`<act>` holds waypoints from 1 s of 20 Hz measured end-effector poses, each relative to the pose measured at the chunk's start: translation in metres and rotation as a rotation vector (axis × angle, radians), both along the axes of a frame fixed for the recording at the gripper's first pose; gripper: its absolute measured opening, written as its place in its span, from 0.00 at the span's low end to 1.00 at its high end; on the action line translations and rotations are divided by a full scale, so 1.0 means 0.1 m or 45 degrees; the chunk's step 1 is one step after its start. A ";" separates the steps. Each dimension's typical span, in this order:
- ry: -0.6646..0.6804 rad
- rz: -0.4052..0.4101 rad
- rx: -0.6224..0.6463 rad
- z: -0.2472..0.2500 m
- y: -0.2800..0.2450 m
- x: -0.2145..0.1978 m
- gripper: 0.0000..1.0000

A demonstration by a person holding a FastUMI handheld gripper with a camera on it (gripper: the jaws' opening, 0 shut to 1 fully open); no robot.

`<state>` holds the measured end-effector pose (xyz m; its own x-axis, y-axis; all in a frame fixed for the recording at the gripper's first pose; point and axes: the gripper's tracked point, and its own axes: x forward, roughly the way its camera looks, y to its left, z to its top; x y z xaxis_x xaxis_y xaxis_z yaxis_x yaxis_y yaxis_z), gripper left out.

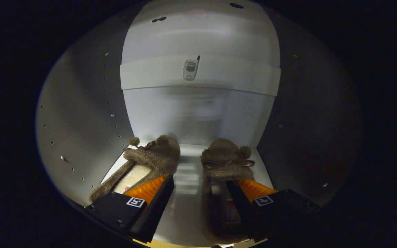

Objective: Open the shoe cabinet door, grab the shoes and put them into the shoe cabinet, then close the shoe cabinet door.

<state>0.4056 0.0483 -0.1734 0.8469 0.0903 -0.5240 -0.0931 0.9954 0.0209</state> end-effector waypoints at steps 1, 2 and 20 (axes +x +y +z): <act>-0.014 -0.012 0.013 0.06 -0.02 -0.05 0.98; -0.026 -0.024 0.026 0.12 -0.04 -0.10 0.98; -0.680 -0.093 0.229 2.01 -0.30 -2.27 0.98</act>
